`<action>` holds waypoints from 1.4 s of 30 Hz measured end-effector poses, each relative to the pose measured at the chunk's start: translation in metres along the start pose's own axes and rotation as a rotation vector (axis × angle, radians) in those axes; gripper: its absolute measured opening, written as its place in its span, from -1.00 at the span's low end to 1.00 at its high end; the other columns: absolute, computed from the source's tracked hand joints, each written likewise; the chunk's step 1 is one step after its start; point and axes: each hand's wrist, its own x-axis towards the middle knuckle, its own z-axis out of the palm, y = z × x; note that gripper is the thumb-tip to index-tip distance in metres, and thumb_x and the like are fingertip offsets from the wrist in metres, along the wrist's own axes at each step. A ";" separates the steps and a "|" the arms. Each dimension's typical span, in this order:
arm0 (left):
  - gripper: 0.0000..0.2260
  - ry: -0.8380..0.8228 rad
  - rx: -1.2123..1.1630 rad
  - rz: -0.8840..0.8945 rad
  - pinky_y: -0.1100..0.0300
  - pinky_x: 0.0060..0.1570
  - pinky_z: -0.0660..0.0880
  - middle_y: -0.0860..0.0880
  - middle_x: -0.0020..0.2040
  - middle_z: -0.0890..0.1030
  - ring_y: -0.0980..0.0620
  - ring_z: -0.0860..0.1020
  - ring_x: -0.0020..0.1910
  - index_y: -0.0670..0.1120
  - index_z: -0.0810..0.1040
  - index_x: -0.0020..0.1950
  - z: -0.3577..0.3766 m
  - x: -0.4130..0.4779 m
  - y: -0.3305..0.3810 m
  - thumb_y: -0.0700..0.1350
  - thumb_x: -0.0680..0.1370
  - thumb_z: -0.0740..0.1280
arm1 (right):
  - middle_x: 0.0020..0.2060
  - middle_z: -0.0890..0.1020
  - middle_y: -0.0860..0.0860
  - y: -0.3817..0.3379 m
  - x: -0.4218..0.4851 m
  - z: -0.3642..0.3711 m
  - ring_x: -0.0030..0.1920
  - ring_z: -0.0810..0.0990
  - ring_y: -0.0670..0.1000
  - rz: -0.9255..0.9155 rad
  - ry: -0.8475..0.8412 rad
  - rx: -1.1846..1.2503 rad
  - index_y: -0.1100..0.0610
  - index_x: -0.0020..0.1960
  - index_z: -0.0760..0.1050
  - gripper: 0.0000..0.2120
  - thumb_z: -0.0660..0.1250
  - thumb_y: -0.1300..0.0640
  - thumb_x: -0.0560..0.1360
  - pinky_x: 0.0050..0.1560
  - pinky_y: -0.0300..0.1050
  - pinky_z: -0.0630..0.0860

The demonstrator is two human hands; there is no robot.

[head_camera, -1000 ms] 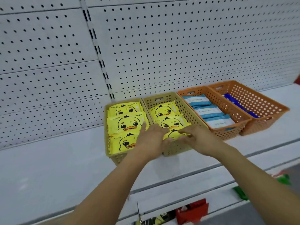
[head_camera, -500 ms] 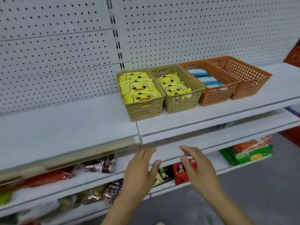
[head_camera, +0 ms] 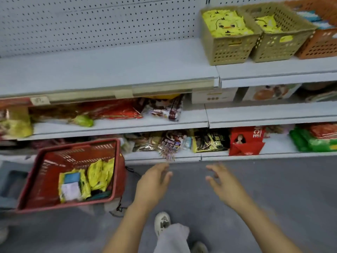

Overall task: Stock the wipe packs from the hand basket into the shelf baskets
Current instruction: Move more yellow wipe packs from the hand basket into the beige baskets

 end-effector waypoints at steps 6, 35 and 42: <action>-0.72 0.026 -0.100 -0.198 0.32 0.06 0.40 0.06 0.19 0.62 0.09 0.56 0.16 -0.03 0.55 0.28 -0.033 -0.045 -0.095 0.00 0.60 0.28 | 0.16 0.51 -0.09 -0.075 -0.005 0.097 0.15 0.54 -0.04 -0.015 -0.153 0.007 -0.08 0.27 0.46 -0.71 0.28 0.00 0.54 0.13 -0.05 0.48; -0.65 -0.572 0.651 -0.022 -0.21 0.46 0.04 -0.06 0.45 0.36 -0.07 0.12 0.52 -0.03 0.38 0.39 -0.080 0.145 -0.530 -0.05 0.60 0.19 | 0.20 0.49 0.15 -0.274 0.236 0.532 0.16 0.54 0.20 0.566 -0.329 0.193 0.25 0.33 0.30 -0.39 0.43 -0.04 0.45 0.00 0.02 0.55; -0.75 -0.604 1.147 0.294 0.01 0.35 0.15 0.03 0.30 0.53 -0.06 0.28 0.39 -0.03 0.55 0.24 -0.088 0.146 -0.517 -0.03 0.60 0.26 | -0.09 0.65 0.18 -0.273 0.235 0.519 -0.07 0.63 0.20 0.586 -0.198 0.467 0.15 -0.16 0.51 -0.93 0.41 0.22 0.44 -0.05 0.09 0.60</action>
